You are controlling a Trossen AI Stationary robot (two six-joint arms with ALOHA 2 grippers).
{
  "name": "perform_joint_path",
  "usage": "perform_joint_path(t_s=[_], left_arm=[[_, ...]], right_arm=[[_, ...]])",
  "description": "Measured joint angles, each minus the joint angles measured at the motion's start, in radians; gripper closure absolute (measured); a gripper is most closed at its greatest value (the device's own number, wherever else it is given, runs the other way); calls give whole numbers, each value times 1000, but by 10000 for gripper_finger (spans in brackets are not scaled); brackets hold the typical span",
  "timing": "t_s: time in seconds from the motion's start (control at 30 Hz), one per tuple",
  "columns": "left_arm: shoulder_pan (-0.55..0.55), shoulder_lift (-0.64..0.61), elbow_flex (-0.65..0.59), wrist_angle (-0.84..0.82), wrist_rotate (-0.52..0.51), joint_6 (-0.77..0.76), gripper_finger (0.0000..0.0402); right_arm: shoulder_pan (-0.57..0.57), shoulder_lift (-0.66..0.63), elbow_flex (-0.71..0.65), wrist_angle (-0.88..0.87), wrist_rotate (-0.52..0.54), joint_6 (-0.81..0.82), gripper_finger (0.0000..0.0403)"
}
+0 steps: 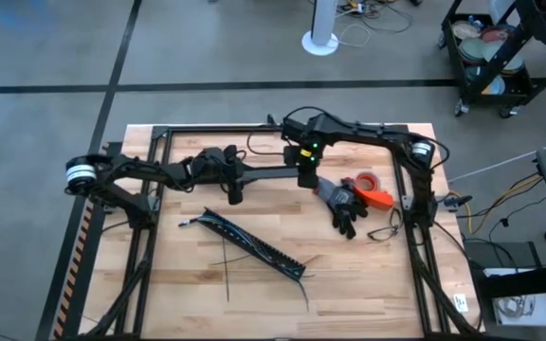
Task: Ziptie cables
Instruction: Insert the black cable duct cover into the black cable duct
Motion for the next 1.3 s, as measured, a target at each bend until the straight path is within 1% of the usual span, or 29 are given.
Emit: perform_joint_path(t_s=[0.13, 0.2, 0.27, 0.4, 0.5, 0.7, 0.83, 0.93, 1.0, 1.07, 1.1, 1.2, 1.3], left_arm=[[-8, 9, 0, 16, -4, 10, 199], [-18, 13, 3, 20, -5, 29, 179], [-24, 23, 9, 19, -7, 55, 165], [-34, 61, 23, 5, -79, 107, 159], [-38, 83, 35, 1, -121, 133, 168], [-39, 116, 48, -17, -125, 158, 204], [-39, 125, 51, -44, -125, 160, 245], [-39, 119, 51, -65, -125, 146, 291], [-40, 103, 52, -103, -117, 145, 332], [-40, 81, 60, -184, -83, 147, 376], [-40, 70, 68, -230, -64, 147, 386], [-41, 32, 87, -346, -35, 118, 388], [-42, -9, 101, -435, -3, 61, 395]], right_arm=[[13, -20, 1, 4, -2, 106, 403], [17, -18, 1, 3, -4, 138, 403], [18, -18, 1, 4, -29, 150, 403], [23, -18, 1, 19, -111, 185, 403], [31, -21, 1, 13, -133, 192, 403], [41, -30, 1, 18, -189, 231, 403], [46, -37, 1, 25, -237, 245, 403], [55, -42, 1, 34, -250, 263, 403], [68, -43, 1, 45, -255, 266, 403], [82, -43, 1, 64, -252, 274, 403], [88, -43, 1, 68, -249, 274, 403], [105, -43, 2, 97, -247, 259, 396], [112, -43, 22, 98, -245, 260, 379]])
